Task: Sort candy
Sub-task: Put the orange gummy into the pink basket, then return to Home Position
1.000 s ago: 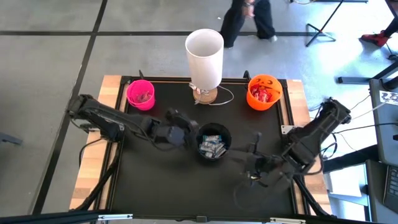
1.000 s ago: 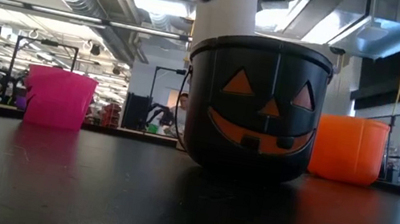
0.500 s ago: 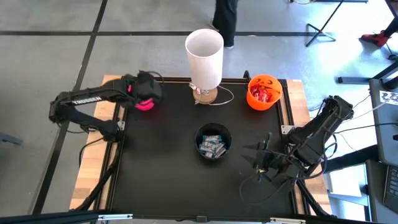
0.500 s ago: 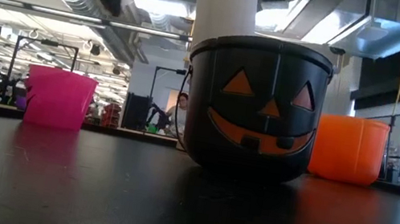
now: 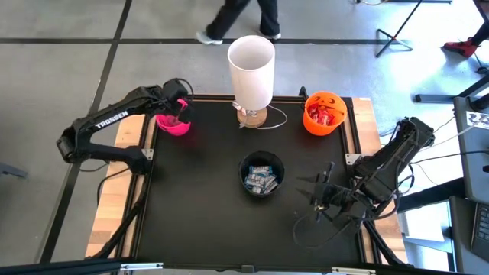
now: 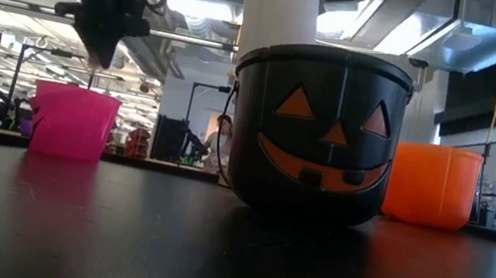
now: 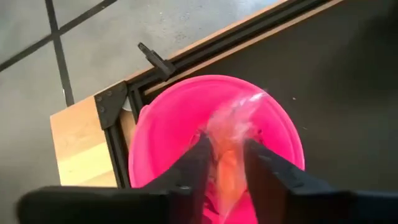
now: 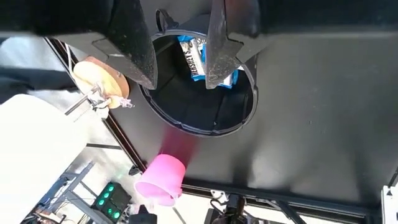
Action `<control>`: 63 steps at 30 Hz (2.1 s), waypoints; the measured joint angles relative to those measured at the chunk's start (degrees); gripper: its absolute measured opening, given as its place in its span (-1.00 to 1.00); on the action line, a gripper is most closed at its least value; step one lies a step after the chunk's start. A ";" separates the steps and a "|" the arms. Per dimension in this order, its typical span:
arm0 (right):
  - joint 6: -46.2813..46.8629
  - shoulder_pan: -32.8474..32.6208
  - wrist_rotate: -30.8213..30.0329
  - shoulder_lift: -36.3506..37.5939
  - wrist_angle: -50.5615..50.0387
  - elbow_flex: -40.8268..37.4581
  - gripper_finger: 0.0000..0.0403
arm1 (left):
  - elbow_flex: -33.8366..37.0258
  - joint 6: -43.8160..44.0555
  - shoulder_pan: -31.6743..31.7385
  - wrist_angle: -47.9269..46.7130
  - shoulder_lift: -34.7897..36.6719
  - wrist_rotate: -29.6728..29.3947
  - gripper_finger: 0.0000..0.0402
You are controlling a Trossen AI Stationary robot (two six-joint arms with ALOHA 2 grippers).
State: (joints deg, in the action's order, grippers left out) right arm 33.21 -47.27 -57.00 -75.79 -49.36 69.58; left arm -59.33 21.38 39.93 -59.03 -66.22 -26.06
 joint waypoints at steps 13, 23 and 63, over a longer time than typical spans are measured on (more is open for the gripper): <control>6.26 1.19 -1.18 2.03 -4.62 0.00 -0.34 | -4.86 -5.04 -0.98 5.64 3.75 18.66 -0.10; 0.93 5.48 -1.92 10.76 -3.59 0.02 -0.34 | -2.55 -8.98 -25.65 37.32 20.80 27.55 -0.56; -44.03 14.06 33.04 65.91 61.53 -58.79 -0.99 | 55.76 -12.47 -41.69 92.61 46.47 29.49 -1.00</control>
State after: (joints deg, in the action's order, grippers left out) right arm -10.81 -33.20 -23.96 -9.87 12.17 10.79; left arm -3.57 8.91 -1.76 33.57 -19.75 3.43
